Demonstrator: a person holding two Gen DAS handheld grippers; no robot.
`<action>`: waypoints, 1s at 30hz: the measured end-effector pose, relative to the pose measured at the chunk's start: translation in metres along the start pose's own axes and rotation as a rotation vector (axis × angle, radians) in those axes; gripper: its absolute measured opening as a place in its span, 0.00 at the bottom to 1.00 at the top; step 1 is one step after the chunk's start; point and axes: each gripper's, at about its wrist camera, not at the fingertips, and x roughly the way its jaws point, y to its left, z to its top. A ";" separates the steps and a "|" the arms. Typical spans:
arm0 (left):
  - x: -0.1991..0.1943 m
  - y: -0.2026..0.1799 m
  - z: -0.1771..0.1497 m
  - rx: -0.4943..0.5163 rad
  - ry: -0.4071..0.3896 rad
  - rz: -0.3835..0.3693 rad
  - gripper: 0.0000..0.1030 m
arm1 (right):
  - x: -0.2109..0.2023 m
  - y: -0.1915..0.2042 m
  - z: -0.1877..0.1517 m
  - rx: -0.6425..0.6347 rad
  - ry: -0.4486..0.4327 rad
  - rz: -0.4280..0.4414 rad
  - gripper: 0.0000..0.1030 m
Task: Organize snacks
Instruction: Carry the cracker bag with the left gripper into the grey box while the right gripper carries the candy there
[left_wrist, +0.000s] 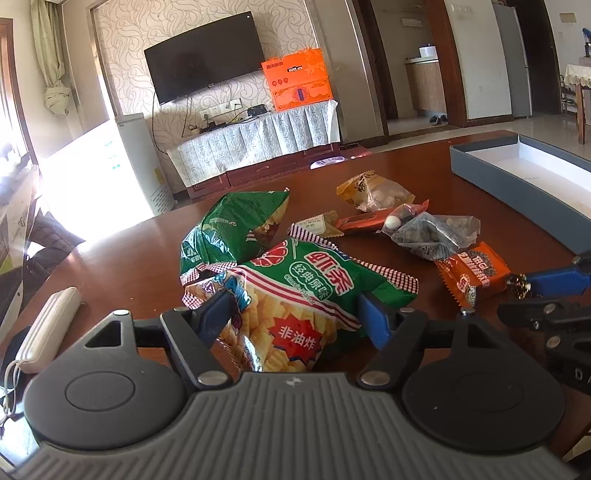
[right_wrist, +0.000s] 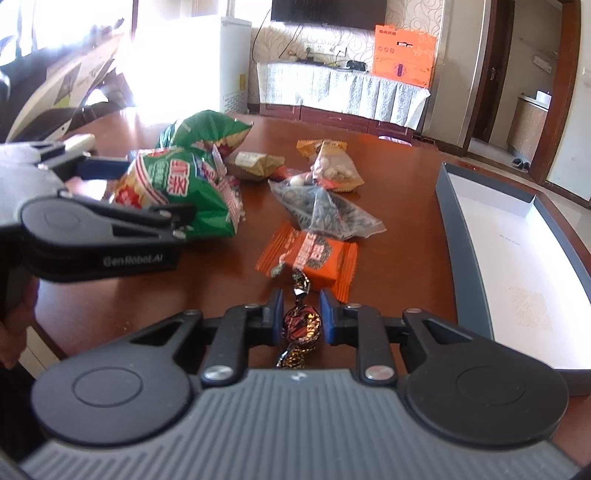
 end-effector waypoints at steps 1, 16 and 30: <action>-0.001 0.000 0.000 -0.003 -0.002 -0.004 0.74 | -0.002 -0.001 0.001 0.007 -0.010 0.001 0.24; -0.014 -0.007 0.002 0.012 -0.048 -0.028 0.61 | -0.022 -0.006 0.014 0.053 -0.122 0.056 0.24; -0.021 -0.023 0.021 0.006 -0.089 -0.047 0.59 | -0.035 -0.010 0.022 0.055 -0.168 0.070 0.24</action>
